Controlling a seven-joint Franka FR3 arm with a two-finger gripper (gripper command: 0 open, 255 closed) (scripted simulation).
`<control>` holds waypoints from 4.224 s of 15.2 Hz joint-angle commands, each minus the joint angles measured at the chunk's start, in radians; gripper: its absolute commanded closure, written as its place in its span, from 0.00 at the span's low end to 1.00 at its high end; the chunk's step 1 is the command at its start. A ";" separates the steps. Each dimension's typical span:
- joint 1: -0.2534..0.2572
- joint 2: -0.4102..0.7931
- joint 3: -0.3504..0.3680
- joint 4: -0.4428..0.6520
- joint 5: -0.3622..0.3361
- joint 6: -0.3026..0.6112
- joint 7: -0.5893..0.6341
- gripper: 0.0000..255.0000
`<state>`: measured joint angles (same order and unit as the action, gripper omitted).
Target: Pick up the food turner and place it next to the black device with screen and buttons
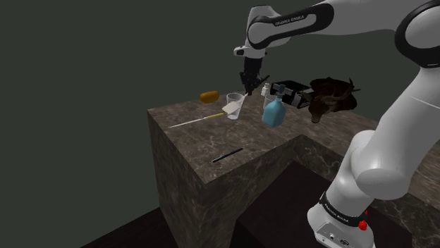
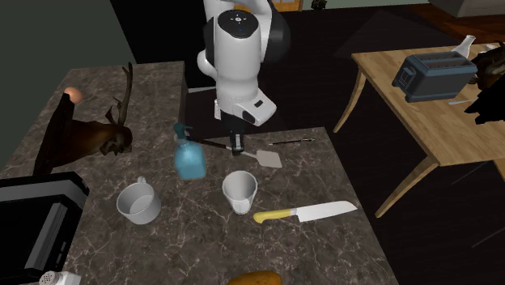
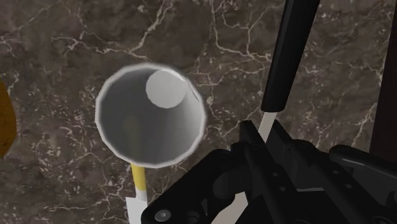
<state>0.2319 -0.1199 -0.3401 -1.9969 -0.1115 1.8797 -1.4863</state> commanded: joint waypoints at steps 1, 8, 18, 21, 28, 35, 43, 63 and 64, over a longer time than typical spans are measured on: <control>-0.021 0.000 -0.027 0.001 -0.003 0.003 -0.049 1.00; -0.097 0.025 -0.126 0.029 -0.002 0.014 -0.224 1.00; -0.216 0.163 -0.264 0.168 0.074 0.013 -0.506 1.00; -0.264 0.229 -0.297 0.235 0.119 0.004 -0.598 1.00; -0.321 0.311 -0.319 0.266 0.177 0.040 -0.688 1.00; -0.323 0.332 -0.314 0.194 0.192 0.128 -0.696 1.00; -0.331 0.370 -0.305 0.127 0.221 0.225 -0.711 1.00; -0.348 0.426 -0.273 0.044 0.259 0.355 -0.723 0.00; -0.354 0.432 -0.272 0.043 0.265 0.362 -0.731 0.00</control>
<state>-0.1203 0.3085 -0.6124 -1.9522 0.1523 2.2565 -2.2165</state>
